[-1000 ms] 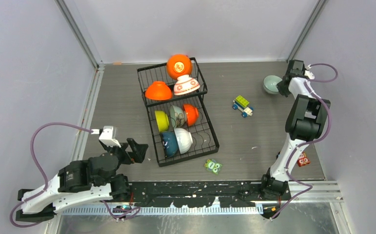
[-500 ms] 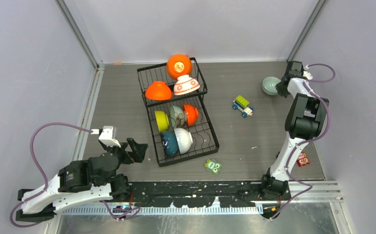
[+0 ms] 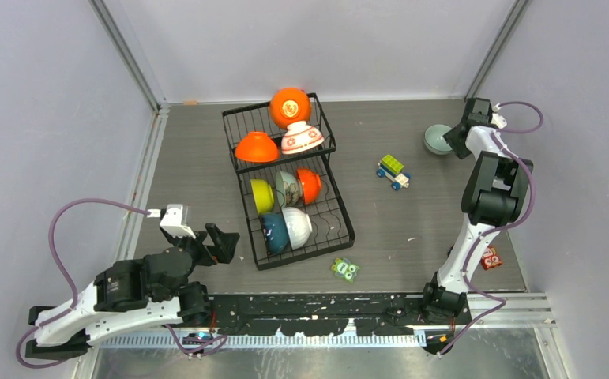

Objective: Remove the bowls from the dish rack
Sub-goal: Place the bowl at the center of the board.

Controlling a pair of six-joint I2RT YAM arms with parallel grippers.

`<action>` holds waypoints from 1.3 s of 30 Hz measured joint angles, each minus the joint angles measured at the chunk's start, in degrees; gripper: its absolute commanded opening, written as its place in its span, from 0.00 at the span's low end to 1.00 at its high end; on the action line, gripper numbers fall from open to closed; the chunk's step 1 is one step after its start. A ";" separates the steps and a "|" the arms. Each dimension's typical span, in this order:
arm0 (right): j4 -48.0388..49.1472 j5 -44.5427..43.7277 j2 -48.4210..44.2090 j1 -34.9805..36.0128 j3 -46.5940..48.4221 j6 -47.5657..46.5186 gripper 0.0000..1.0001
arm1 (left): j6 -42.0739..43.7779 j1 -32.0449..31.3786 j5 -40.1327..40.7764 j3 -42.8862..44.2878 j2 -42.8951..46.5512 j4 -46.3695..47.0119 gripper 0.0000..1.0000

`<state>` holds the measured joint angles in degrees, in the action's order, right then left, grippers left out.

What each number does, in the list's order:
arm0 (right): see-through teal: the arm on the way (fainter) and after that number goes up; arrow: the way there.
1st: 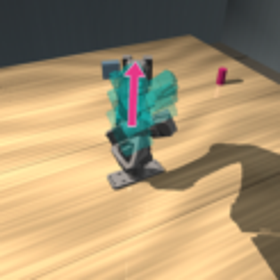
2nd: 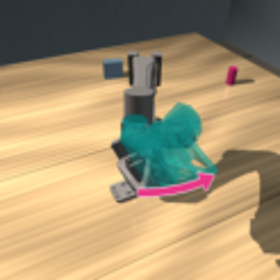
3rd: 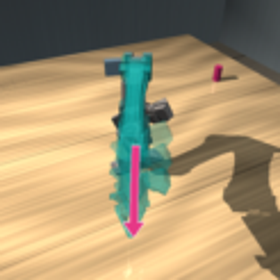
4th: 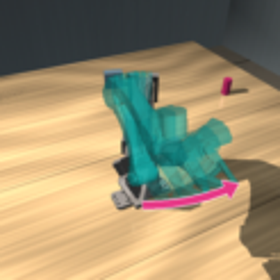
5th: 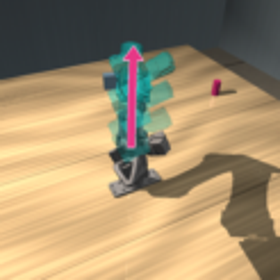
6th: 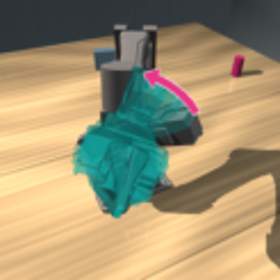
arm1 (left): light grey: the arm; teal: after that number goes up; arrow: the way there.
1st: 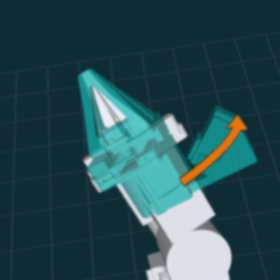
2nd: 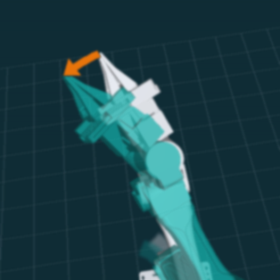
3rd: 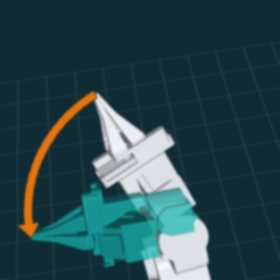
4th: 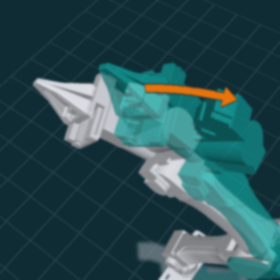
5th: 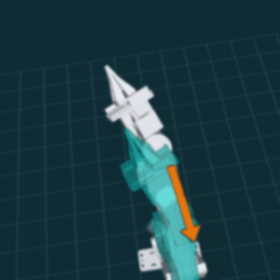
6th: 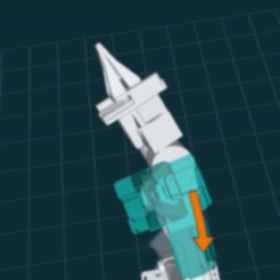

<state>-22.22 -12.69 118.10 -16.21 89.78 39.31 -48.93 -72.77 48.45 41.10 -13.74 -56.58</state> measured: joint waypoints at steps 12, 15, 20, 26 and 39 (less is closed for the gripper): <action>0.50 -0.24 -9.16 0.57 -5.20 -0.74 0.94 | -1.92 0.00 -0.44 0.00 1.97 -0.37 1.00; 0.26 -1.40 -14.99 1.95 -5.27 -0.37 0.94 | -2.82 0.00 -0.46 -0.02 3.72 -0.50 1.00; -0.07 -5.05 -26.71 10.40 -6.23 0.11 0.94 | -3.43 0.00 -0.07 0.02 5.18 -1.27 1.00; 0.04 -7.04 -45.99 24.87 -15.65 0.33 0.95 | -1.11 0.00 -0.04 1.81 1.70 -2.14 1.00; -9.16 -1.46 -79.97 29.77 -47.67 6.80 0.93 | 4.55 0.00 -3.76 2.86 -16.70 5.55 1.00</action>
<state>-31.38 -14.15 38.13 13.56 42.11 46.11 -44.38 -72.77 44.69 43.97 -30.44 -51.03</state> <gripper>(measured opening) 0.936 0.996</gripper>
